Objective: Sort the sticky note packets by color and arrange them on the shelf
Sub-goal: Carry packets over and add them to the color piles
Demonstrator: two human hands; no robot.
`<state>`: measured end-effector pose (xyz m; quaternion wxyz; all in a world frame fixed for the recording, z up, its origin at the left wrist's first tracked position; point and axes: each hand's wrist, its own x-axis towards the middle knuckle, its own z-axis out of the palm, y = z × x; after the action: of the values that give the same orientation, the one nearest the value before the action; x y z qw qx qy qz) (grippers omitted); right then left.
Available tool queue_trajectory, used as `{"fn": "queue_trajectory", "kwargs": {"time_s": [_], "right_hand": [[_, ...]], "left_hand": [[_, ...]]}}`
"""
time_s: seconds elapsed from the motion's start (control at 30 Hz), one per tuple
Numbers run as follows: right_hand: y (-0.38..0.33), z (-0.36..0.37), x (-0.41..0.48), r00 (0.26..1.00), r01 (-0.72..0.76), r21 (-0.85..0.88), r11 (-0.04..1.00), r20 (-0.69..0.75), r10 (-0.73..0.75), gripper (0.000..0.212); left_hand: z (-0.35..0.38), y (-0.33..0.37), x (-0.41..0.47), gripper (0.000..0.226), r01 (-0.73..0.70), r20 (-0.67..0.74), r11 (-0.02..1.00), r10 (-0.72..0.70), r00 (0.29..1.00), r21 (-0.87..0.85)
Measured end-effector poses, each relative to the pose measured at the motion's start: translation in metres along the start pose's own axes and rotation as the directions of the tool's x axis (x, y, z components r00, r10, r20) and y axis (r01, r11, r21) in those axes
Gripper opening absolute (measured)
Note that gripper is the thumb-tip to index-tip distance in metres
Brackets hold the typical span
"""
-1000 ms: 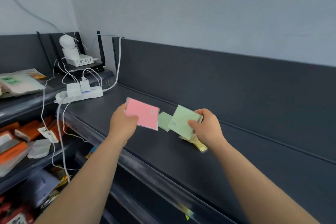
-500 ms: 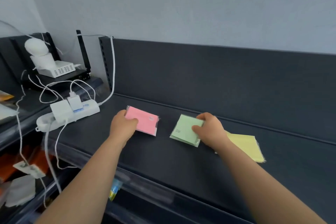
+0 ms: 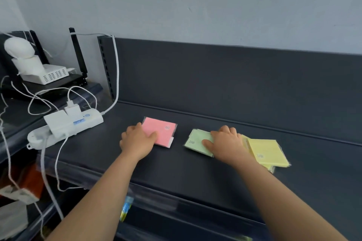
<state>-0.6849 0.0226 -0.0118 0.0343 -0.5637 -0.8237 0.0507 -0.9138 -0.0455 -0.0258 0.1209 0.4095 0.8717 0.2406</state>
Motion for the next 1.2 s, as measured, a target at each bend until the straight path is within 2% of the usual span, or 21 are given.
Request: {"fn": "queue_trajectory", "kwargs": {"time_s": [0.17, 0.27, 0.43, 0.53, 0.6, 0.73, 0.9, 1.03, 1.2], "right_hand": [[0.0, 0.005, -0.005, 0.999, 0.025, -0.101, 0.995, -0.032, -0.029, 0.048], [-0.001, 0.002, -0.009, 0.989, 0.039, -0.058, 0.998, -0.138, -0.047, 0.047], [0.006, -0.005, -0.023, 0.955, 0.083, 0.049, 0.995, -0.29, -0.065, 0.037], [0.014, -0.004, -0.033, 0.925, 0.11, 0.074, 0.991, -0.373, -0.075, 0.025], [0.023, -0.003, -0.042, 0.92, 0.084, 0.079, 0.993, -0.39, -0.047, 0.02], [0.051, -0.01, -0.069, 0.914, 0.03, 0.076, 0.997, -0.406, 0.003, 0.019], [0.089, -0.019, -0.108, 0.909, -0.105, 0.064, 0.992, -0.397, 0.122, 0.025], [0.128, -0.025, -0.139, 0.886, -0.203, 0.09, 0.975, -0.408, 0.222, 0.027], [0.187, -0.031, -0.182, 0.85, -0.324, 0.093, 0.941, -0.407, 0.333, 0.03]], "left_hand": [[0.002, 0.003, -0.005, 0.065, -0.021, -0.042, 0.997, 0.025, 0.999, 0.08], [0.001, 0.006, -0.009, 0.064, -0.082, -0.101, 0.991, 0.092, 0.991, 0.104], [0.001, 0.028, -0.028, 0.052, -0.297, -0.21, 0.944, 0.322, 0.923, 0.144], [0.01, 0.046, -0.047, 0.044, -0.508, -0.231, 0.852, 0.523, 0.82, 0.125], [0.018, 0.06, -0.064, 0.039, -0.607, -0.21, 0.793, 0.604, 0.769, 0.059], [0.034, 0.086, -0.094, 0.034, -0.714, -0.16, 0.7, 0.705, 0.691, 0.001], [0.055, 0.121, -0.126, 0.026, -0.782, -0.117, 0.62, 0.773, 0.623, -0.064], [0.072, 0.153, -0.154, 0.017, -0.835, -0.09, 0.549, 0.831, 0.549, -0.025], [0.097, 0.199, -0.199, 0.029, -0.865, -0.062, 0.489, 0.866, 0.497, -0.11]]}}
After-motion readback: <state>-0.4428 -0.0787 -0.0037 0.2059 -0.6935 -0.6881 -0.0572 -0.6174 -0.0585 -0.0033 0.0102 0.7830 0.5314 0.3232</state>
